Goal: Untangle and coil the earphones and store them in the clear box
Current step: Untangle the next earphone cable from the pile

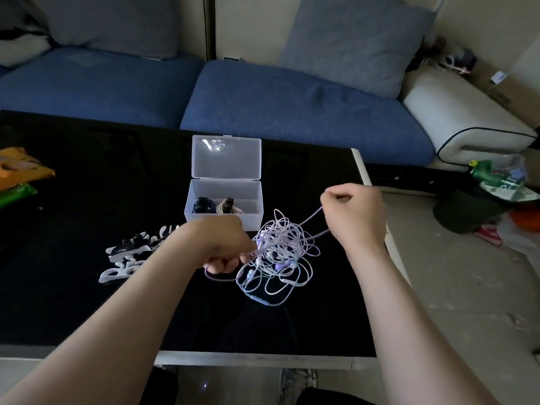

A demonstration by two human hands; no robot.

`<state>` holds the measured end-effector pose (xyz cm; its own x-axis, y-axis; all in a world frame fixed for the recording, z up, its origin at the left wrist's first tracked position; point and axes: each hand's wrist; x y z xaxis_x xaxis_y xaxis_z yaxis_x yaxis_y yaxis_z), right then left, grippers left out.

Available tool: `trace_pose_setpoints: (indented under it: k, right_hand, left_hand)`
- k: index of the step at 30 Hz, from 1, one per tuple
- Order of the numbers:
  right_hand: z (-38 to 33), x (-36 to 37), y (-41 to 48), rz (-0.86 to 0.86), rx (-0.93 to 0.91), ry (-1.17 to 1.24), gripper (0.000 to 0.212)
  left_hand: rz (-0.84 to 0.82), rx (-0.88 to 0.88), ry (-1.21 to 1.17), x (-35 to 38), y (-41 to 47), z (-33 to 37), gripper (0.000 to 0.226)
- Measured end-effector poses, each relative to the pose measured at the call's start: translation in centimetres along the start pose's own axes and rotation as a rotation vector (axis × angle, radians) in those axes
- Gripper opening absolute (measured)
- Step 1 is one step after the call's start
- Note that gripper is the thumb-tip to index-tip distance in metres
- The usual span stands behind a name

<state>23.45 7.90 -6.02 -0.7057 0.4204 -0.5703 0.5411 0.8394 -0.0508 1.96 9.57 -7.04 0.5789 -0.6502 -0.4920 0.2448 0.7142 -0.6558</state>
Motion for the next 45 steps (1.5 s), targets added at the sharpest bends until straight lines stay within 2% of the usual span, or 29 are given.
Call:
trace_pose_setpoints:
  k: [3, 6, 9, 12, 15, 19, 21, 22, 24, 26, 29, 31, 33, 35, 39, 42, 45]
  right_hand:
    - [0.5, 0.5, 0.0, -0.033, -0.091, -0.33, 0.019]
    - [0.8, 1.1, -0.2, -0.118, -0.069, -0.665, 0.012]
    - [0.9, 1.1, -0.4, -0.2, 0.022, -0.783, 0.02]
    - [1.0, 1.3, -0.3, -0.266, 0.057, -0.805, 0.022]
    - [1.2, 1.6, 0.0, -0.321, 0.068, -0.841, 0.042]
    - [1.3, 1.7, 0.2, -0.355, 0.097, -0.791, 0.046]
    - [1.1, 1.7, 0.0, -0.339, 0.074, -0.772, 0.047]
    - [1.1, 1.7, 0.0, -0.326, 0.039, -0.772, 0.047]
    - [1.1, 1.7, 0.0, -0.296, -0.056, -0.778, 0.046]
    - [1.1, 1.7, 0.0, -0.267, -0.13, -0.77, 0.045]
    - [1.0, 1.5, 0.0, -0.322, -0.19, -0.69, 0.049]
    - [1.1, 1.4, 0.0, -0.415, -0.207, -0.635, 0.061]
    - [1.2, 1.3, -0.1, -0.481, -0.225, -0.616, 0.069]
    - [1.2, 1.4, -0.1, -0.545, -0.206, -0.629, 0.068]
    - [0.9, 1.2, -0.8, -0.711, -0.161, -0.711, 0.037]
    - [0.7, 1.1, -1.3, -0.762, -0.117, -0.652, 0.018]
    - [0.5, 1.1, -1.4, -0.774, -0.06, -0.584, 0.014]
  left_hand:
    - [-0.059, -0.013, 0.258, 0.3, -0.2, 0.4, 0.024]
    - [-0.125, -0.033, 0.372, 0.7, -0.4, 0.8, 0.022]
    - [-0.169, -0.066, 0.512, 0.9, -0.6, 0.8, 0.011]
    - [-0.156, -0.046, 0.542, 0.8, -0.9, 0.8, 0.015]
    - [0.008, 0.036, 0.503, 0.4, -0.8, 0.9, 0.032]
    - [0.371, 0.22, 0.406, -0.4, -0.3, 0.8, 0.048]
    - [0.458, 0.301, 0.249, -0.7, -0.5, 0.9, 0.046]
    - [0.447, 0.319, 0.178, -0.8, -0.8, 1.2, 0.045]
    - [0.286, 0.3, 0.096, -0.9, -1.4, 1.7, 0.048]
    - [0.001, 0.227, 0.095, -0.6, -1.6, 2.0, 0.047]
    - [-0.321, 0.158, 0.136, 0.2, -2.0, 2.0, 0.029]
    - [-0.41, 0.156, 0.101, 0.7, -2.2, 1.7, 0.027]
    - [-0.426, 0.149, 0.052, 0.9, -2.2, 1.3, 0.023]
    - [-0.394, 0.148, 0.012, 0.9, -1.7, 0.8, 0.023]
    - [-0.177, 0.185, -0.014, 0.9, -0.8, 0.2, 0.023]
    - [-0.013, 0.165, 0.077, 1.0, 0.6, -0.1, 0.022]
    - [0.129, 0.112, 0.182, 1.6, 1.6, -0.3, 0.045]
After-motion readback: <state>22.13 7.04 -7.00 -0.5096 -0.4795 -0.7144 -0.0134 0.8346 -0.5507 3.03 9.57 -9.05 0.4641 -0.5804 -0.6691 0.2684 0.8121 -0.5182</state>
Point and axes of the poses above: each hand's wrist, its own y-axis towards the middle knuckle, its own x-axis out of the palm, z = x × y, and after that the axes turned 6 degrees about x, right-handed
